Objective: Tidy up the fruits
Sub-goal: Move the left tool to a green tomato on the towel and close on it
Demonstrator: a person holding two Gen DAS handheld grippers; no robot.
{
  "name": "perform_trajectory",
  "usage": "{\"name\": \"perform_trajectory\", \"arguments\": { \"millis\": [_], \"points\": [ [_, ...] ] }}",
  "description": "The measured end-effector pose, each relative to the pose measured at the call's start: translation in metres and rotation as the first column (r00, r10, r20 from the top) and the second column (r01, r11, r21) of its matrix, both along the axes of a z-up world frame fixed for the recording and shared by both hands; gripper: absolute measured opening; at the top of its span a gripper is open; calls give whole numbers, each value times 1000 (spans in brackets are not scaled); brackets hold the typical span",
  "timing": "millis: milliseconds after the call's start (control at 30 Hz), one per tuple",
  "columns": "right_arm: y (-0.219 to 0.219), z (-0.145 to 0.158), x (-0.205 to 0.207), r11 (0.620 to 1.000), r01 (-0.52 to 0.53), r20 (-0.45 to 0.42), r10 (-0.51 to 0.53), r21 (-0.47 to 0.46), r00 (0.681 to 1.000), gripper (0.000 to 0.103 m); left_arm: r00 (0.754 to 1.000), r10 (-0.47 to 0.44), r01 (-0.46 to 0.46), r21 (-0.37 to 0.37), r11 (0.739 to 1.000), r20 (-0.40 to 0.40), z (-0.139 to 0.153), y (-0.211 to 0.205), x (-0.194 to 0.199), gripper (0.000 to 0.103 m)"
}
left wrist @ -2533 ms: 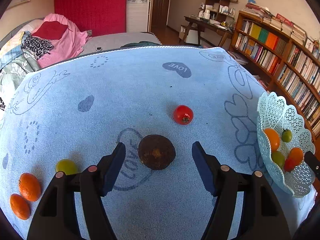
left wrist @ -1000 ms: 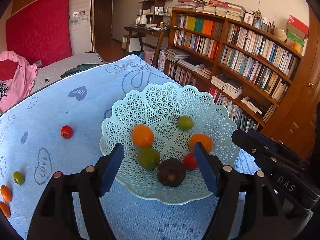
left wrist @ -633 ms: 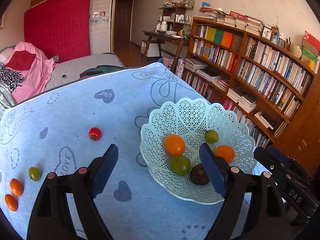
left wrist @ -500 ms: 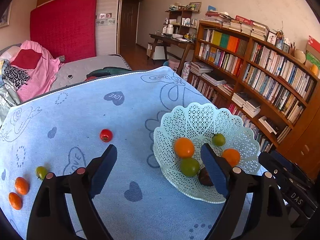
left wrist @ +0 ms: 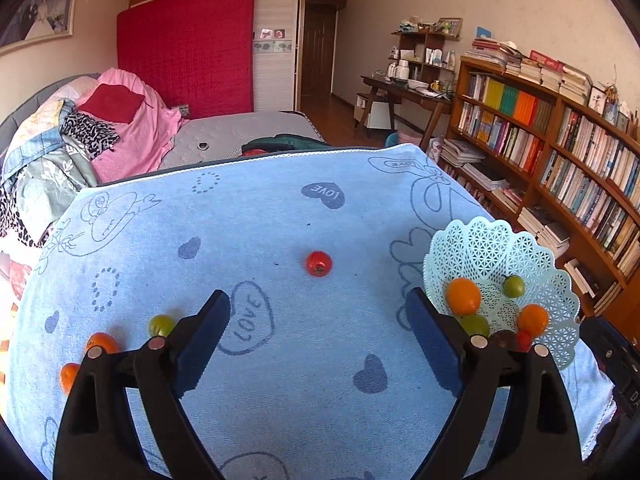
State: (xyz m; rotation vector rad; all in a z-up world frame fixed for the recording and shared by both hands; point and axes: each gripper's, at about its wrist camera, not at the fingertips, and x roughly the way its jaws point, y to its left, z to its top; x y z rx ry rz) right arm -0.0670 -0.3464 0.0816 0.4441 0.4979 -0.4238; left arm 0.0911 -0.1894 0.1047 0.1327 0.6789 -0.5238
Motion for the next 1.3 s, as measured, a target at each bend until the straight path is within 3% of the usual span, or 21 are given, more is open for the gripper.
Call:
{"name": "perform_trajectory", "arguments": {
  "millis": [267,667,867,1033,1167,1300],
  "points": [
    [20,-4,13,998,-58,-20,58,5,998,67,993,121,-120,34,992,-13,-18,38,20,88],
    [47,-14,36,989,-147,-51,147,9,988,67,961,266,-260,85,962,-74,-51,83,55,87],
    [53,-18,42,985,-175,-59,175,8,983,67,949,291,-280,99,955,-119,-65,92,73,72],
    [52,-21,46,982,-189,-65,190,18,980,67,942,302,-285,124,950,-147,-81,95,89,50],
    [50,-24,49,981,-193,-68,194,24,979,67,945,298,-278,151,949,-133,-84,91,95,46],
    [48,-25,54,980,-196,-74,197,21,978,67,955,272,-248,182,951,-121,-87,81,96,32]
  ]
}}
